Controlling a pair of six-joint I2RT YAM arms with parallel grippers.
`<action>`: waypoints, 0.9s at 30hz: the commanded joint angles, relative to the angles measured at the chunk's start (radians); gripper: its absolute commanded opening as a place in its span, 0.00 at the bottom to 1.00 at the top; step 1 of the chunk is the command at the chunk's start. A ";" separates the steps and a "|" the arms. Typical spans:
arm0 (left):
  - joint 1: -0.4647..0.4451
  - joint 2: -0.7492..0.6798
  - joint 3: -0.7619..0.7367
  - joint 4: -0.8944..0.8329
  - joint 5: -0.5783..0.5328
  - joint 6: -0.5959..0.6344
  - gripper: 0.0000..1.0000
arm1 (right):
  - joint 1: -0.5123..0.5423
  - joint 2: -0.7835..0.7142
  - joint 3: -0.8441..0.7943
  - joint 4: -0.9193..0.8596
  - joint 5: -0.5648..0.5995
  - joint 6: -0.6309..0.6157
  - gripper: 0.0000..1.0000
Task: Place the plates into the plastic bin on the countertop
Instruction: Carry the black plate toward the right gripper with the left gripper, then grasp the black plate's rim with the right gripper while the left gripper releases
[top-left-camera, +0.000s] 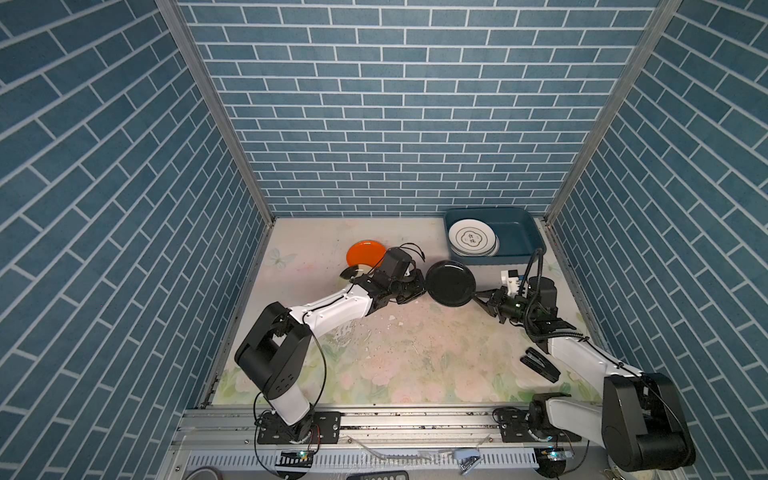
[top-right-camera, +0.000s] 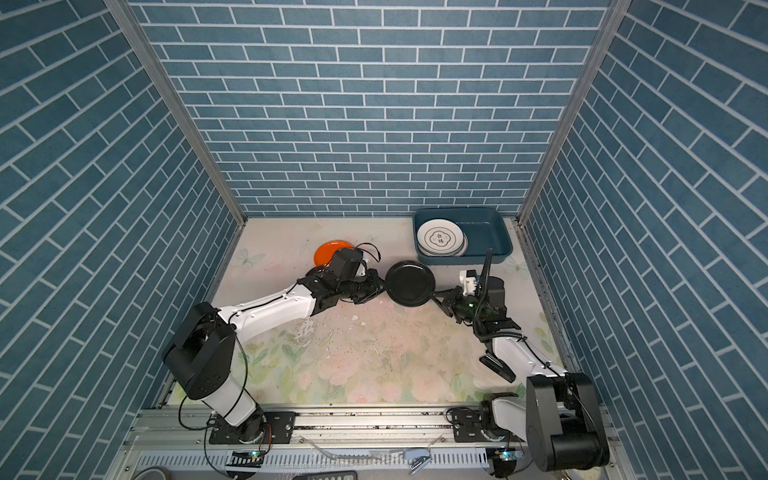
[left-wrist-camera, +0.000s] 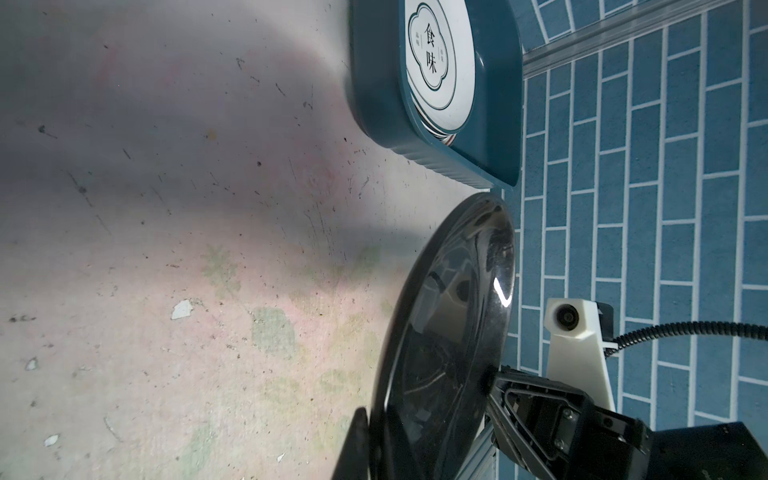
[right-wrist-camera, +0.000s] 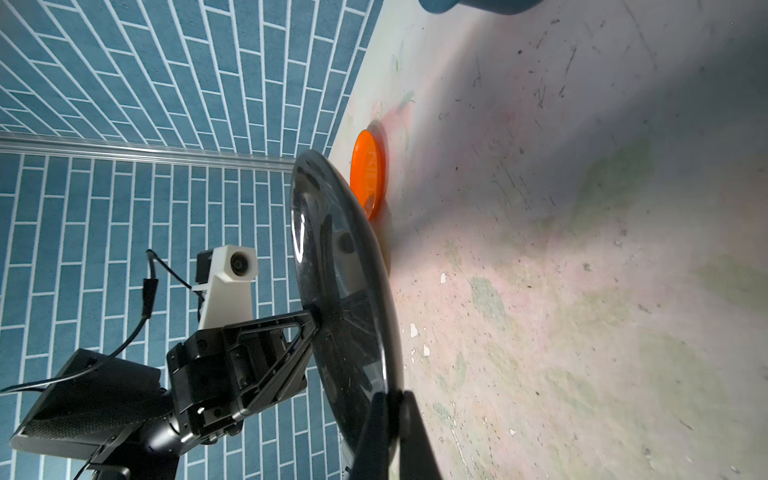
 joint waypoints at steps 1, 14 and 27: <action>-0.003 -0.039 -0.021 0.008 -0.040 0.018 0.44 | 0.003 0.014 0.038 -0.006 0.000 -0.017 0.00; 0.051 -0.072 -0.009 0.035 -0.047 0.056 0.98 | -0.016 0.038 0.247 -0.327 0.091 -0.162 0.00; 0.129 -0.152 -0.071 0.075 -0.056 0.110 0.99 | -0.127 0.093 0.387 -0.405 0.140 -0.170 0.00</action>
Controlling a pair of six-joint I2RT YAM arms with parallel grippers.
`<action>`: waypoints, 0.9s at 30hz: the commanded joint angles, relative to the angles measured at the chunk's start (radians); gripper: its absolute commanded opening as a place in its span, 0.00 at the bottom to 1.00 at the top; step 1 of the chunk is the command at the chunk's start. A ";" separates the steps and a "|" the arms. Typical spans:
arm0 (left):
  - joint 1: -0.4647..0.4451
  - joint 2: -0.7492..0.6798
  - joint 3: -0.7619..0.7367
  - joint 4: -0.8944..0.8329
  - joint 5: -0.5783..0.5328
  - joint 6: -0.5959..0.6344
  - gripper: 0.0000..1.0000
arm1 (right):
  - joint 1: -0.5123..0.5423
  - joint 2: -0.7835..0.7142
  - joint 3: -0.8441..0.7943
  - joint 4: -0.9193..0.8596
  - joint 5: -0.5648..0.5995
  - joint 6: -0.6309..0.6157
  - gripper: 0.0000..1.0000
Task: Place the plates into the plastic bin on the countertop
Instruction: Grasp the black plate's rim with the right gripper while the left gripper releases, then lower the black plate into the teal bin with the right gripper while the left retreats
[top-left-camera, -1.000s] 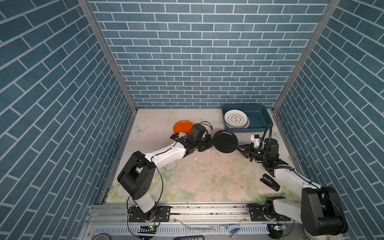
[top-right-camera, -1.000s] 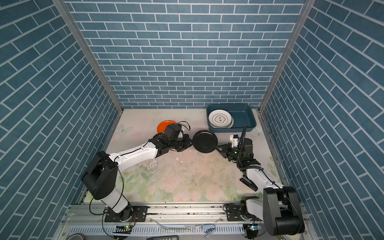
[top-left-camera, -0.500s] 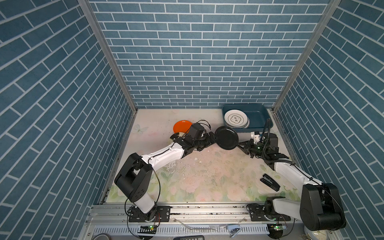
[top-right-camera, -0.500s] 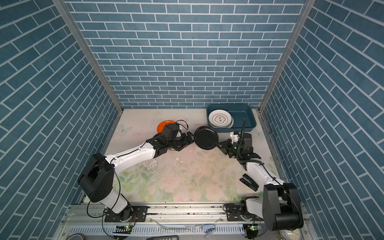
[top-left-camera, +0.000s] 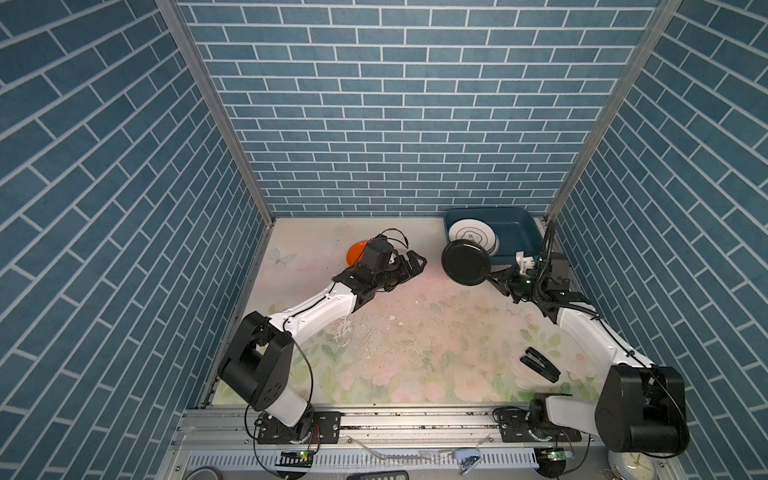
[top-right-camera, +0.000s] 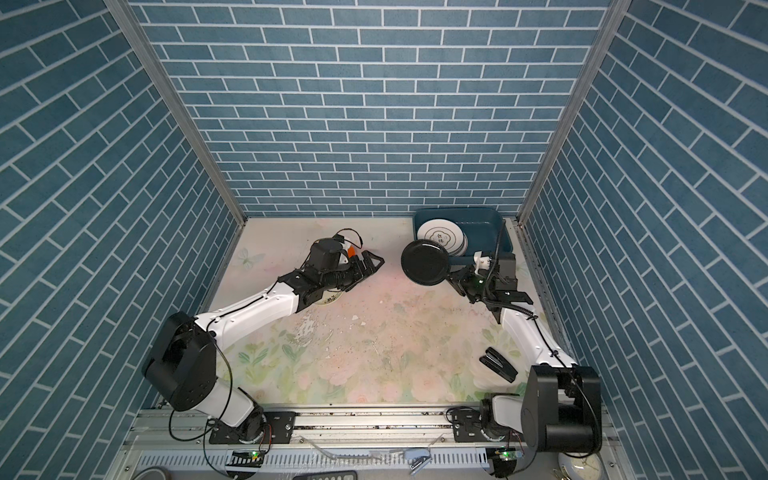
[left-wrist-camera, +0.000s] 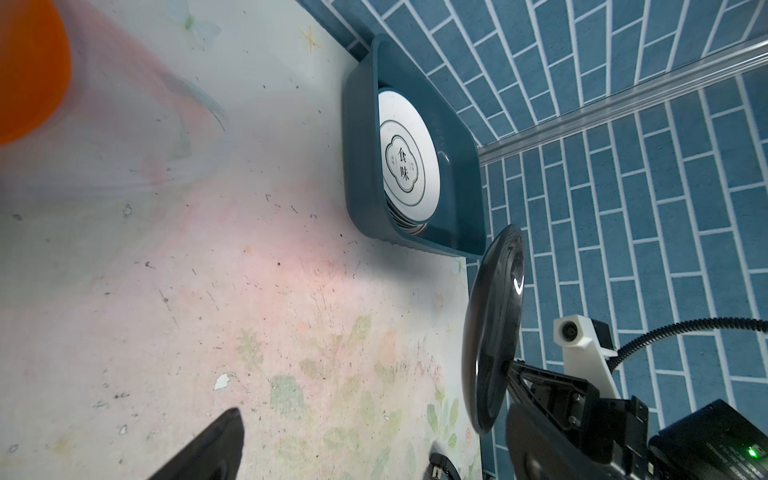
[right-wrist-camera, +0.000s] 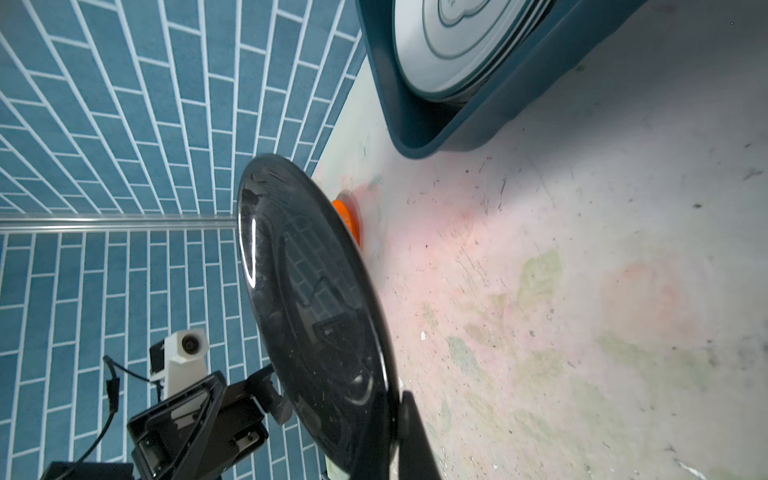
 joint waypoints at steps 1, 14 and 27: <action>0.025 -0.051 -0.039 0.016 -0.019 0.043 1.00 | -0.025 0.025 0.063 -0.011 0.033 -0.036 0.00; 0.103 -0.271 -0.133 -0.107 -0.157 0.184 1.00 | -0.069 0.349 0.460 -0.202 0.181 -0.171 0.00; 0.120 -0.431 -0.199 -0.188 -0.306 0.262 1.00 | -0.063 0.716 0.834 -0.288 0.234 -0.186 0.00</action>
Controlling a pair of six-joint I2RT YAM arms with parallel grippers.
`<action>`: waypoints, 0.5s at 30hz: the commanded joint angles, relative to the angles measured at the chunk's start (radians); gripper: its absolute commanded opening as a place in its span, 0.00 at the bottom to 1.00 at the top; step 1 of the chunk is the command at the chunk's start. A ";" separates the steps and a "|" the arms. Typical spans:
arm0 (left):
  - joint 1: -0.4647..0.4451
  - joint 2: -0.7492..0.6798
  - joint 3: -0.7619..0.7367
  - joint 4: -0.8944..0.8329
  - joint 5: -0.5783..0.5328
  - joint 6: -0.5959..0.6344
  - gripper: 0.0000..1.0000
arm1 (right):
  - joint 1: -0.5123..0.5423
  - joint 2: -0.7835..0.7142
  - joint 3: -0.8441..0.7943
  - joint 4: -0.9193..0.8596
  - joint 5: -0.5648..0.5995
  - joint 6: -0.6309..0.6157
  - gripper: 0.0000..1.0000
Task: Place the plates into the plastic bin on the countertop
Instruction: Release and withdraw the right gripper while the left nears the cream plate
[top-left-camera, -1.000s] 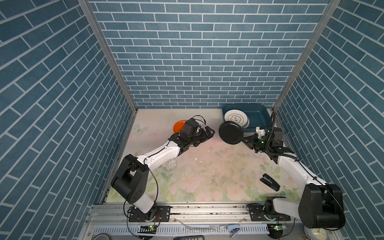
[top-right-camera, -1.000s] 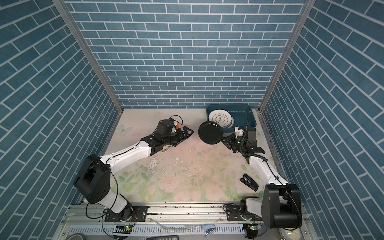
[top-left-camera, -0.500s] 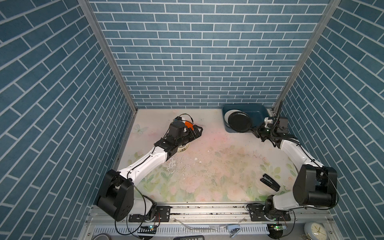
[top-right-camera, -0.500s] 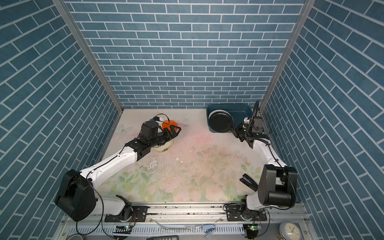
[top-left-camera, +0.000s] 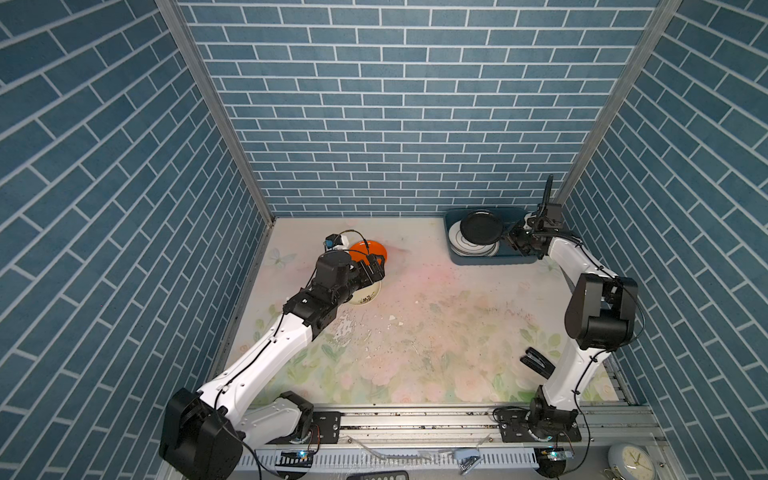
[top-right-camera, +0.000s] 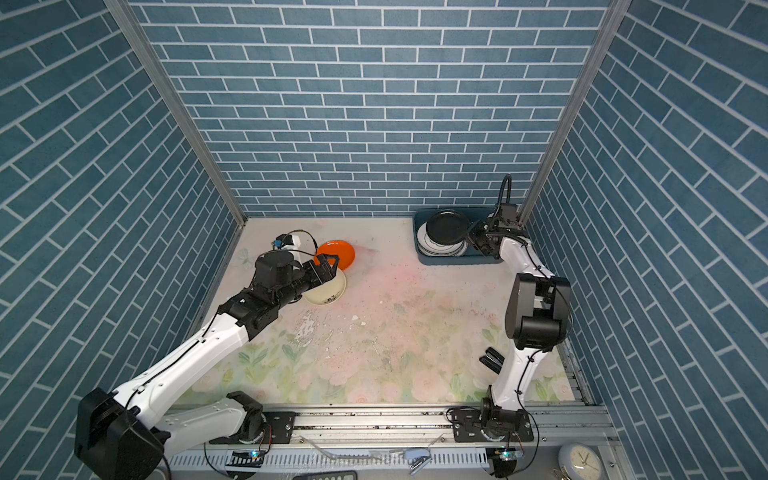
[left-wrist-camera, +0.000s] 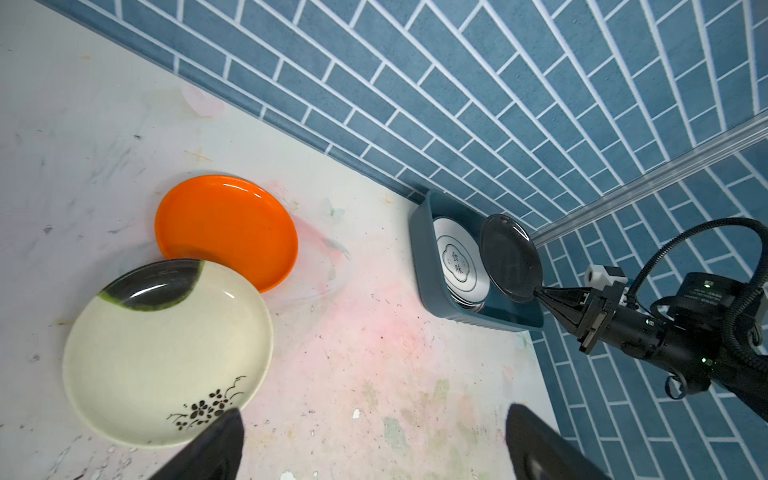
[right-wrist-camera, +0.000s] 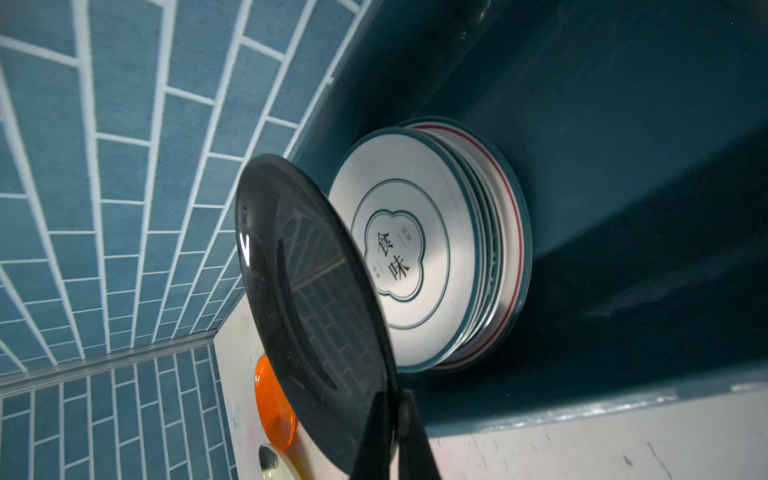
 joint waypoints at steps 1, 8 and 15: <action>0.014 -0.013 -0.022 -0.028 -0.039 0.031 1.00 | 0.004 0.054 0.083 -0.045 0.020 -0.028 0.00; 0.027 -0.018 -0.037 -0.030 -0.041 0.037 1.00 | 0.024 0.182 0.211 -0.091 0.016 -0.035 0.00; 0.036 -0.032 -0.044 -0.057 -0.054 0.045 1.00 | 0.045 0.299 0.331 -0.158 0.005 -0.062 0.00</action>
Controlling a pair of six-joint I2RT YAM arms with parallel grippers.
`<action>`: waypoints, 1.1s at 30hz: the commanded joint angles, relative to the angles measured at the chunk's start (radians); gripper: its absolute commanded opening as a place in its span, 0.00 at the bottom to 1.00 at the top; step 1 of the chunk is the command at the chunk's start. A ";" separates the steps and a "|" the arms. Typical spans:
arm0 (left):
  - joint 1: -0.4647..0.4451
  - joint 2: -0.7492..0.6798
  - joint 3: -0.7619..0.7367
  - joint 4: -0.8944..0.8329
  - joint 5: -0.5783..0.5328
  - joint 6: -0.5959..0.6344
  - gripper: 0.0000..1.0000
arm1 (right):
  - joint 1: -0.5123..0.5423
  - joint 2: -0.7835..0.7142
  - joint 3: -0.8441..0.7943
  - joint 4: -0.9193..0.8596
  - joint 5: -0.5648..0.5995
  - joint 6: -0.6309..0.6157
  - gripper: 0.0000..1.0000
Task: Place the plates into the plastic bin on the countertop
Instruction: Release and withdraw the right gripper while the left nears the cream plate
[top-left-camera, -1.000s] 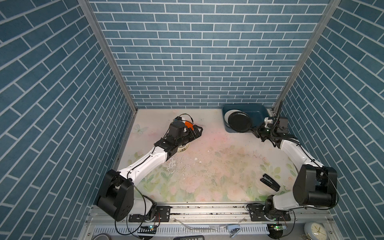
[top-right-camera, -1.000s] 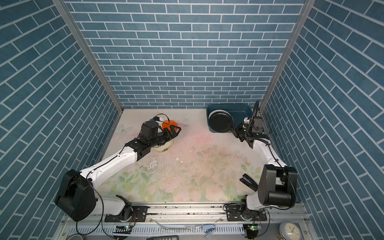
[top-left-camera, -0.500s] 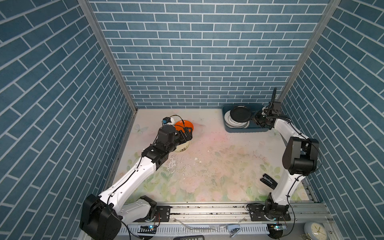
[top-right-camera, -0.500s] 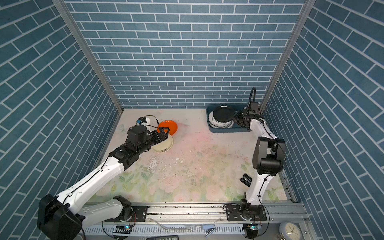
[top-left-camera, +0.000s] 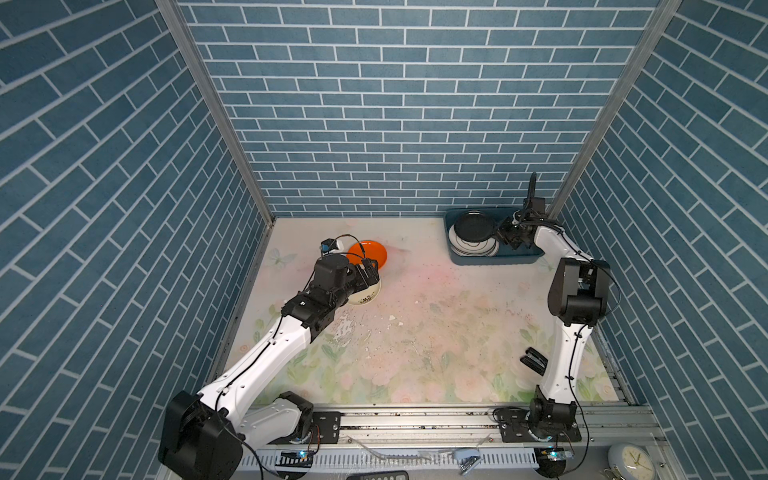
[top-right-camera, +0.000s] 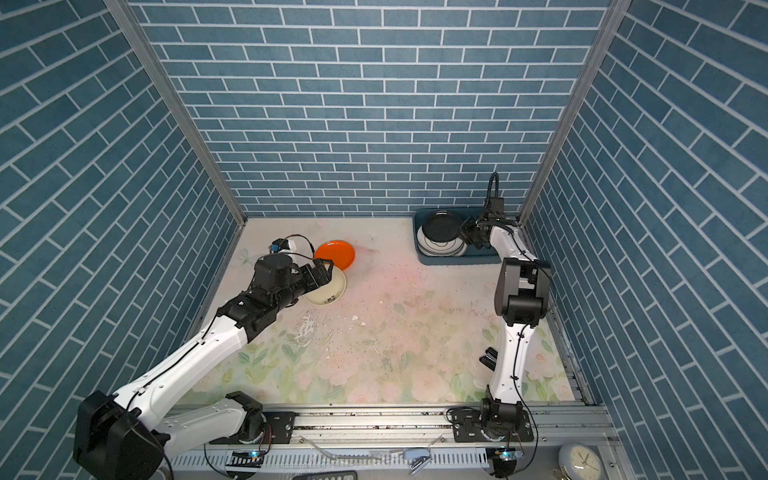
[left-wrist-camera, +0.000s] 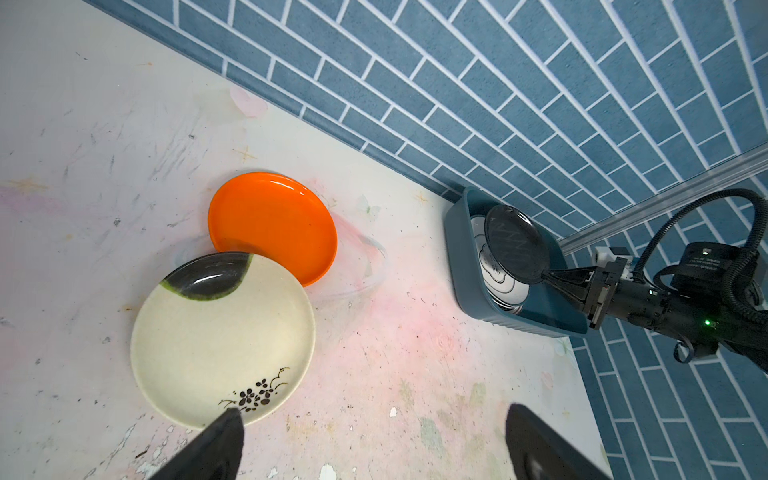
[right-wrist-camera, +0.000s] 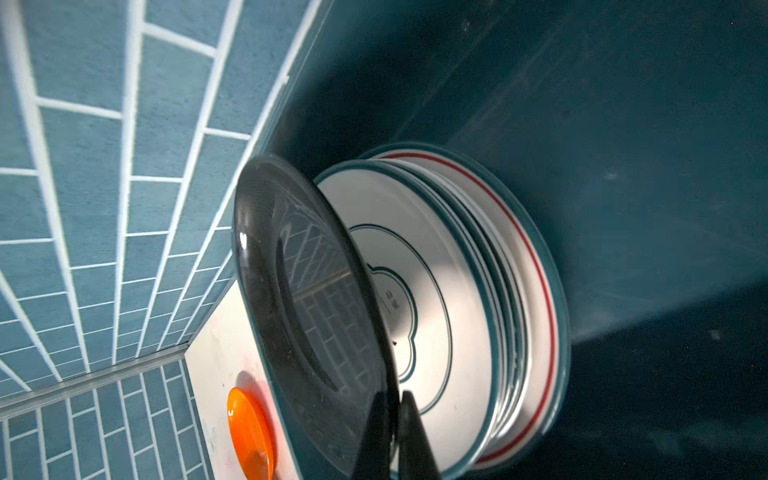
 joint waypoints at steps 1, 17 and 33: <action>0.012 -0.027 -0.016 -0.029 -0.022 0.021 1.00 | 0.012 0.039 0.045 -0.059 -0.009 -0.040 0.00; 0.058 -0.054 -0.033 -0.080 -0.036 0.015 1.00 | 0.023 -0.082 0.033 -0.086 0.063 -0.097 0.79; 0.309 -0.089 -0.183 -0.087 0.164 -0.029 1.00 | -0.034 -0.740 -0.668 0.322 -0.202 0.063 0.85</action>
